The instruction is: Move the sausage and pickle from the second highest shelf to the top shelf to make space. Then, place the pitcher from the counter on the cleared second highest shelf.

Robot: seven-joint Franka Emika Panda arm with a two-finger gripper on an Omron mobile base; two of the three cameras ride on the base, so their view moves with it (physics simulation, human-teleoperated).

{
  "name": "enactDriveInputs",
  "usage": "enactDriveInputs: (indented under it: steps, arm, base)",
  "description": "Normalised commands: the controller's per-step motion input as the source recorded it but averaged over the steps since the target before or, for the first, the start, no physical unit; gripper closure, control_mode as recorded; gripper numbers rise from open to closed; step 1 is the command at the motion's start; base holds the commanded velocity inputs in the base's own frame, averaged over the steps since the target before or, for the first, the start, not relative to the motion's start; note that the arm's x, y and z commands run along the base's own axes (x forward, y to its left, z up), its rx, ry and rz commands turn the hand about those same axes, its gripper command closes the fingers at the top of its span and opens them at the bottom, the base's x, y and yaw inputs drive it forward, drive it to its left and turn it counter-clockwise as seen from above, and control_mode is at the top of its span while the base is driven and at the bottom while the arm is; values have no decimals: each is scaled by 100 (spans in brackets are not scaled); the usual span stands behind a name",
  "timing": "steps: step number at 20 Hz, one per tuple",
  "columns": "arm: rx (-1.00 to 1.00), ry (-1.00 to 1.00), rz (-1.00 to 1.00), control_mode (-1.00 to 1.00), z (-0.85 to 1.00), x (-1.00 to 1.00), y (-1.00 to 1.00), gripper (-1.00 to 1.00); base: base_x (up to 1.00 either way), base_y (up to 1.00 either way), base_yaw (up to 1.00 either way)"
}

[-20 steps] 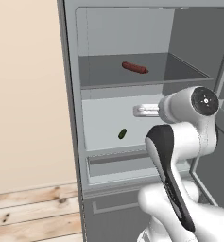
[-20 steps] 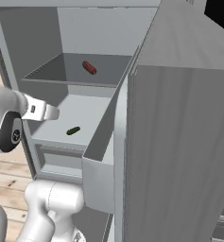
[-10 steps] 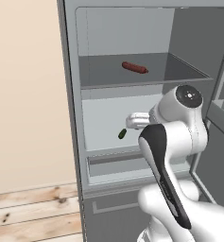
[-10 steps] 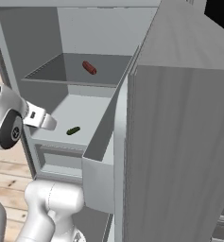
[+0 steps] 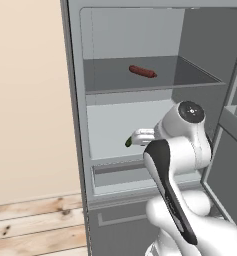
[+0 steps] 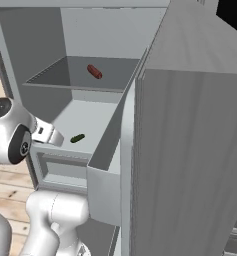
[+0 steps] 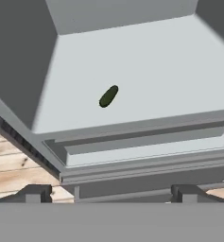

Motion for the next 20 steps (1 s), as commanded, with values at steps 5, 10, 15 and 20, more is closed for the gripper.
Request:
enactDriveInputs:
  steps: [5, 10, 15, 20]
  arm:
    - [0, 0, 0, -100, -25, 26, 0, -100]
    - [0, 0, 0, -100, -32, 39, 0, -100]
    - [0, 1, 0, -100, -30, 52, 0, -100]
    - [0, 1, 0, -100, -34, 55, 0, -100]
  base:
    - [0, 0, 0]
    - [0, 0, 0]
    - [0, 0, 0]
    - [0, 0, 0]
